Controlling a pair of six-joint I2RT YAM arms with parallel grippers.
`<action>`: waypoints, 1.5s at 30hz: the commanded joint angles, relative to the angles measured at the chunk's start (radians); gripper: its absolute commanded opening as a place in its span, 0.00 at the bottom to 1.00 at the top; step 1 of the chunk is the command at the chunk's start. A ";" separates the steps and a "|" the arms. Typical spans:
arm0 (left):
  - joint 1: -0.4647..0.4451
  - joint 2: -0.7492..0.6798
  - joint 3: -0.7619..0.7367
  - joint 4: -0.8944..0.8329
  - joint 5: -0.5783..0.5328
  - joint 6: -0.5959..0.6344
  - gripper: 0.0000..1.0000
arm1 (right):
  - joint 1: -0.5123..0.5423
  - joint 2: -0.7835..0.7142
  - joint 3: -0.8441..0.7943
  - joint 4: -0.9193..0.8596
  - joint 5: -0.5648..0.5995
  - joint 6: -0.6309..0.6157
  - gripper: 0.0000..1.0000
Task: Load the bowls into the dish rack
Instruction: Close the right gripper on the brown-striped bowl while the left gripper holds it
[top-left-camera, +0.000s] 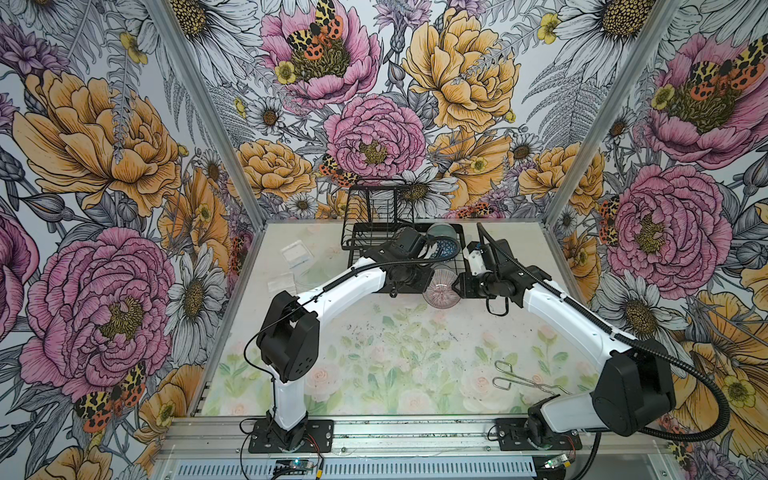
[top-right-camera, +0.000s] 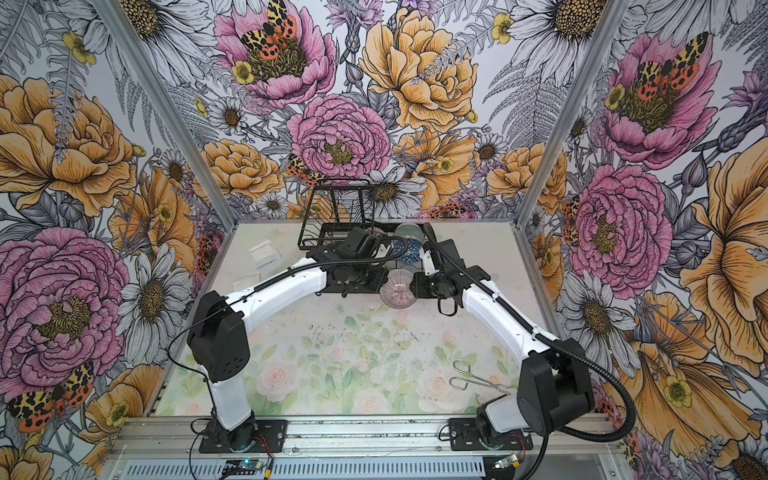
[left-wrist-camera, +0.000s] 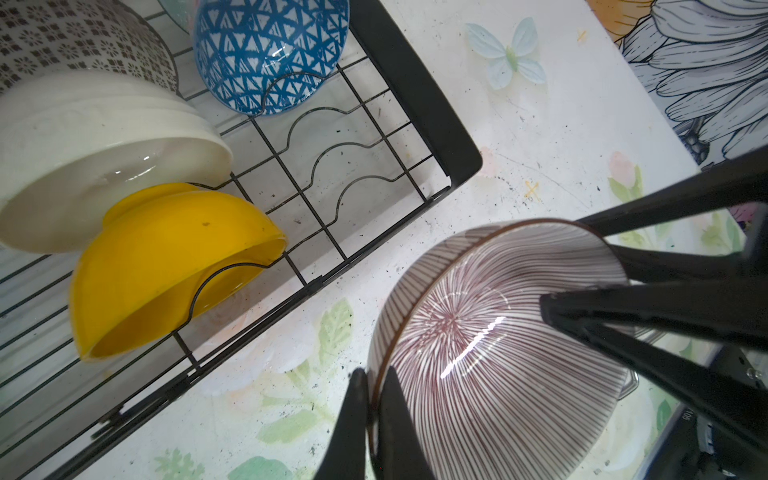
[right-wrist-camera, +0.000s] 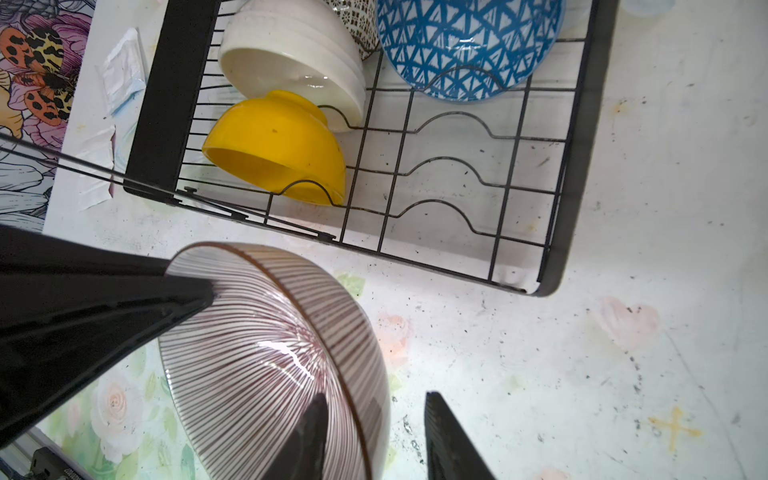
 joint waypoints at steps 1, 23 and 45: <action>0.005 -0.036 0.017 0.070 -0.002 0.006 0.00 | 0.010 0.019 0.036 0.023 -0.002 -0.001 0.37; 0.003 -0.081 0.011 0.082 0.014 0.010 0.00 | 0.022 0.026 0.039 0.021 0.015 -0.008 0.00; 0.012 -0.267 -0.021 0.072 -0.087 0.016 0.99 | 0.020 0.006 0.050 0.020 0.052 -0.046 0.00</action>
